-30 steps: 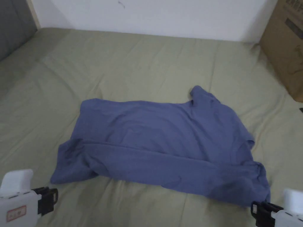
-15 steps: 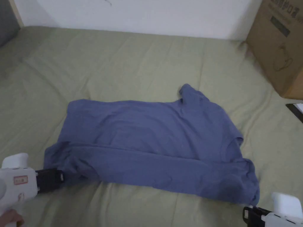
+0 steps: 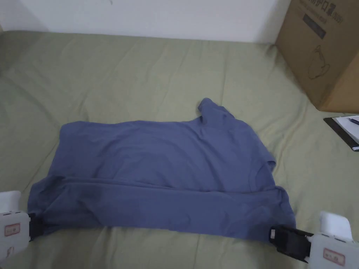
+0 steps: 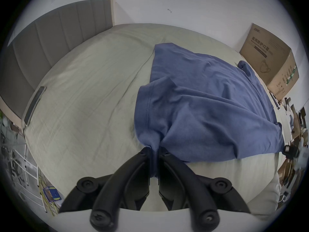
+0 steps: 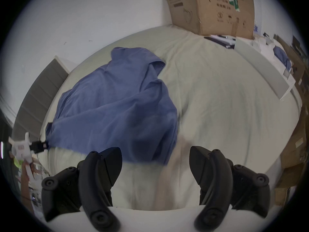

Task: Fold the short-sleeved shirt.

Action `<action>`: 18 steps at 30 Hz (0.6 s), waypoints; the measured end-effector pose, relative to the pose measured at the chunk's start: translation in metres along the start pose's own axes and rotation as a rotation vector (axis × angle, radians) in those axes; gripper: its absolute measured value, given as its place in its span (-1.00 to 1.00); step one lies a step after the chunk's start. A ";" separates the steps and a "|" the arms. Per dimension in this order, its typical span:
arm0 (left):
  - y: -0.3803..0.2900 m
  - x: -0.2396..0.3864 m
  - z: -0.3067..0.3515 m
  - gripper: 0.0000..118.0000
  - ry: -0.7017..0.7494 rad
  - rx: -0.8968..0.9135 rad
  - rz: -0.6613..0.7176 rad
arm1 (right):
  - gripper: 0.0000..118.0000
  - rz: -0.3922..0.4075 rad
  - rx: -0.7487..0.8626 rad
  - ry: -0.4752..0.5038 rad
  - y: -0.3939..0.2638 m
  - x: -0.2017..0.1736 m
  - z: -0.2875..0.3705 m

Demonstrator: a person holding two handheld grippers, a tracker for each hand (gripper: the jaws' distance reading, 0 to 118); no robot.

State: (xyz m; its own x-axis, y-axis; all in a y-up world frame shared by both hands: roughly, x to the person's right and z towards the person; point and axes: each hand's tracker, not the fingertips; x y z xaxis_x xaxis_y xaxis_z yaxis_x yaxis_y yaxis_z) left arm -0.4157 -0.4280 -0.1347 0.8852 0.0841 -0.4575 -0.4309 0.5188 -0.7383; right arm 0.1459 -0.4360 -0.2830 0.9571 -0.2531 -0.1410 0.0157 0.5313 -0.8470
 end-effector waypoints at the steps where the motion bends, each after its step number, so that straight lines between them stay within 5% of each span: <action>1: 0.003 0.001 0.001 -0.89 -0.001 -0.001 -0.003 | 0.53 -0.023 -0.016 0.009 0.004 0.003 -0.011; 4: 0.006 -0.001 0.004 -0.89 -0.007 0.005 -0.004 | 0.24 -0.090 -0.044 0.064 0.009 0.003 -0.038; 5: 0.008 0.001 0.004 -0.89 -0.008 0.003 -0.007 | 0.14 -0.085 -0.056 0.000 0.010 -0.002 -0.041; 8: 0.009 0.001 0.005 -0.89 -0.008 -0.001 -0.021 | -0.42 0.106 -0.039 -0.093 0.006 -0.017 -0.033; 10: 0.011 0.003 0.007 -0.89 -0.012 -0.004 -0.039 | -0.78 0.108 -0.048 -0.037 0.008 -0.015 -0.025; 13: 0.013 0.003 0.013 -0.89 -0.008 -0.001 -0.064 | -0.85 0.038 -0.058 0.023 0.014 -0.012 -0.014; 18: 0.016 -0.001 0.033 -0.89 -0.021 0.007 -0.112 | -0.86 0.103 -0.010 -0.023 0.023 -0.024 0.017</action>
State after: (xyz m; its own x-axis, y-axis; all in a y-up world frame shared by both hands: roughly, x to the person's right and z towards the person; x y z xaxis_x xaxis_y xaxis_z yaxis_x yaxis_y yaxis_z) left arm -0.4181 -0.3920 -0.1300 0.9311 0.0432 -0.3621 -0.3283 0.5318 -0.7807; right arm 0.1283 -0.4041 -0.2898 0.9599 -0.1787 -0.2161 -0.0861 0.5456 -0.8336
